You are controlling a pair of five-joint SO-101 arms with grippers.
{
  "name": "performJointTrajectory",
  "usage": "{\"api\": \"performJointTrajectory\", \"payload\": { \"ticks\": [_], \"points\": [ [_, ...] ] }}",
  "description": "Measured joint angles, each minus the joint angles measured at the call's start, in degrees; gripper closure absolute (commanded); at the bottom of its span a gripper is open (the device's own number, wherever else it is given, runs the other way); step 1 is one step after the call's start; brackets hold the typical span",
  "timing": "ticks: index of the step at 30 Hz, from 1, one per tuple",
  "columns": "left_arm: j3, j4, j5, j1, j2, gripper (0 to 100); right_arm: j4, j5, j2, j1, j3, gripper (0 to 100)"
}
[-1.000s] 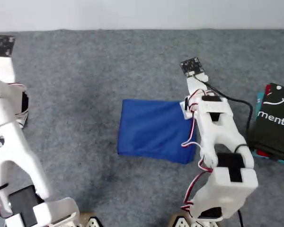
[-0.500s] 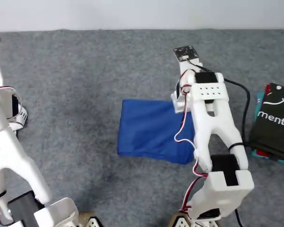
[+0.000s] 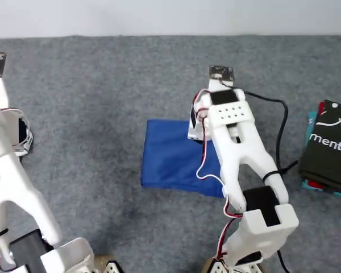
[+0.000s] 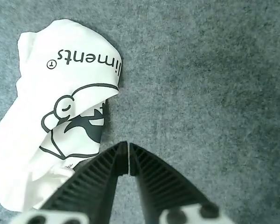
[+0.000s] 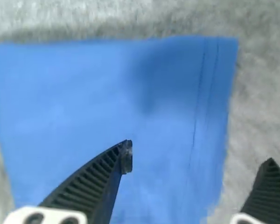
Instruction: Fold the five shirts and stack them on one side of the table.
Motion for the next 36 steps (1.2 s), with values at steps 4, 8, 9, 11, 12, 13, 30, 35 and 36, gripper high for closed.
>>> {"api": "performJointTrajectory", "payload": {
  "ticks": [4,8,9,11,12,13,30,35,36],
  "points": [
    [0.0,0.0,0.0,0.0,0.0,99,-12.0,-0.3,0.0,-0.2,8.6,65.9],
    [0.0,0.0,0.0,0.0,0.0,99,-19.3,-0.3,1.1,-0.1,13.0,68.1],
    [0.0,0.0,0.0,0.0,0.0,99,-20.0,-0.3,2.3,0.0,13.0,68.5],
    [0.0,0.0,0.0,0.0,0.0,99,-20.7,-0.3,5.0,0.0,12.7,70.9],
    [0.0,0.0,0.0,0.0,0.0,99,-20.7,-0.3,6.0,0.0,12.0,73.0],
    [0.0,0.0,0.0,0.0,0.0,99,-20.2,-0.3,6.8,0.1,11.1,75.5],
    [0.0,0.0,0.0,-0.1,0.0,99,-6.4,8.5,15.1,3.6,-3.0,98.9],
    [0.0,0.0,0.0,-0.1,0.0,99,-3.2,25.0,12.2,7.4,-2.2,98.9],
    [0.0,0.0,0.0,-0.1,0.0,99,-2.7,30.3,11.4,8.5,-2.1,98.9]
  ]
}}
